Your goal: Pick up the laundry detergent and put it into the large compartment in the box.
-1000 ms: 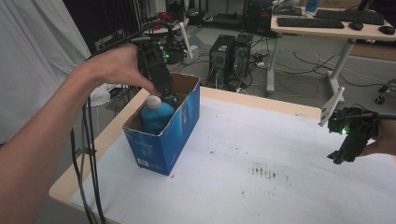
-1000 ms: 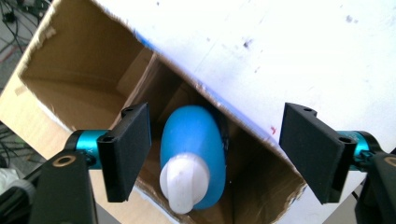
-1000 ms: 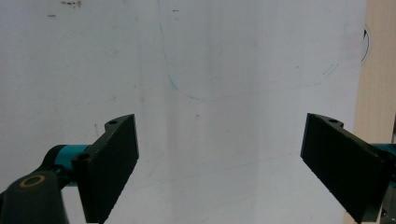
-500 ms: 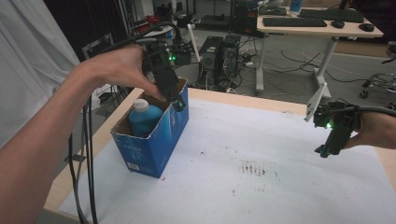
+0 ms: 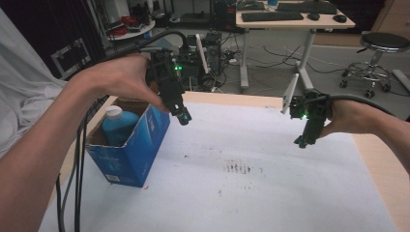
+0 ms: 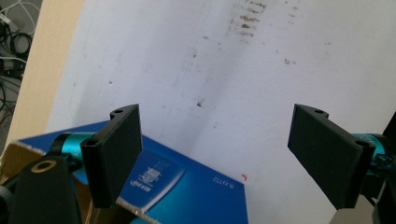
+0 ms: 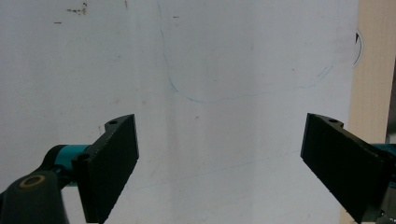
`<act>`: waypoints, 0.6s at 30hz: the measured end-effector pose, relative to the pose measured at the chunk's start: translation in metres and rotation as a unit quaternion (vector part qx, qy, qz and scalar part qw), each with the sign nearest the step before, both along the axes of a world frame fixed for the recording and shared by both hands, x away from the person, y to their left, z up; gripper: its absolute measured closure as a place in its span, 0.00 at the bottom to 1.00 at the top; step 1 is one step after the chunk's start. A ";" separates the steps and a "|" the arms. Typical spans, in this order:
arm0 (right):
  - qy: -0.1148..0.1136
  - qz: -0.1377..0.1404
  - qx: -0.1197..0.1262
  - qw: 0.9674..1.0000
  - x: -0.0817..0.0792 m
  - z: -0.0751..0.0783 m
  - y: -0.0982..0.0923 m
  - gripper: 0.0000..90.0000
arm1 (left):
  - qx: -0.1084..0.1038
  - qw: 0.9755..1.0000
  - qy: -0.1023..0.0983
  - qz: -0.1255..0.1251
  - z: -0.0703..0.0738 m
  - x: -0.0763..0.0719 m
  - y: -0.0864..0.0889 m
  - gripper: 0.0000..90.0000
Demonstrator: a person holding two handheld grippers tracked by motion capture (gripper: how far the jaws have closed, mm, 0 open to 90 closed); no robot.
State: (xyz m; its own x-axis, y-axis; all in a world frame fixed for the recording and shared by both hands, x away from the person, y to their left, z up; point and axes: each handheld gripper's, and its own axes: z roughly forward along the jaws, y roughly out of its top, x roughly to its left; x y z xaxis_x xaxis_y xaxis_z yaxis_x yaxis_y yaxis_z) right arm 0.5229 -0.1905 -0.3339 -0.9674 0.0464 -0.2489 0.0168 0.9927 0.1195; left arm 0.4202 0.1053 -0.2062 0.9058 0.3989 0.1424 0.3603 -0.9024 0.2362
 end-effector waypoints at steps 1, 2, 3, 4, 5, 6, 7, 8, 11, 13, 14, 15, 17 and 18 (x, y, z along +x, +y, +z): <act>0.000 -0.001 0.000 1.000 0.000 0.000 0.000 0.12 | 0.000 1.000 0.002 -0.002 -0.002 0.000 -0.004 0.20; 0.000 -0.001 0.000 1.000 0.000 0.000 0.000 0.12 | 0.000 1.000 0.002 -0.002 -0.002 0.000 -0.004 0.20; 0.000 -0.001 0.001 1.000 0.000 0.000 0.000 0.12 | 0.003 1.000 0.005 -0.010 -0.006 0.000 -0.011 0.20; -0.001 0.000 0.002 1.000 0.000 0.001 0.001 0.12 | 0.004 1.000 0.006 -0.013 -0.008 0.000 -0.014 0.20; -0.002 0.000 0.002 1.000 0.000 0.000 0.001 0.12 | 0.004 1.000 0.006 -0.016 -0.010 0.000 -0.017 0.20; -0.002 0.000 0.002 1.000 -0.001 0.001 0.001 0.12 | 0.003 1.000 0.007 -0.018 -0.012 -0.001 -0.020 0.20; -0.002 0.000 0.002 1.000 -0.001 0.001 0.001 0.12 | 0.002 1.000 0.009 -0.022 -0.015 -0.001 -0.024 0.20; -0.003 -0.001 0.003 1.000 -0.001 0.001 0.002 0.12 | 0.000 1.000 0.011 -0.023 -0.018 -0.002 -0.026 0.20; -0.003 -0.002 0.005 1.000 -0.001 0.002 0.002 0.12 | 0.001 0.999 0.016 -0.035 -0.029 -0.004 -0.036 0.20; -0.004 -0.002 0.005 1.000 -0.002 0.003 0.002 0.12 | 0.001 0.999 0.017 -0.037 -0.035 -0.005 -0.041 0.20; -0.005 -0.003 0.005 1.000 -0.002 0.003 0.002 0.12 | 0.003 0.999 0.019 -0.039 -0.038 -0.005 -0.043 0.20; -0.005 -0.003 0.005 1.000 -0.003 0.004 0.002 0.12 | 0.002 0.999 0.020 -0.039 -0.042 -0.006 -0.045 0.20; -0.005 -0.002 0.006 1.000 -0.003 0.004 0.002 0.12 | 0.004 0.999 0.022 -0.043 -0.049 -0.007 -0.049 0.20; -0.006 -0.002 0.006 1.000 -0.003 0.005 0.002 0.12 | 0.005 0.999 0.024 -0.044 -0.051 -0.007 -0.050 0.20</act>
State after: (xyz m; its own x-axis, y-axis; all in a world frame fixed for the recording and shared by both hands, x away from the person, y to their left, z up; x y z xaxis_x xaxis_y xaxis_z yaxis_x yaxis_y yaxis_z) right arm 0.5195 -0.1883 -0.3292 -0.9640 0.0541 -0.2604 0.0200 0.9911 0.1317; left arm 0.4129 0.0550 -0.2574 0.9434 0.3157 0.1016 0.2897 -0.9335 0.2113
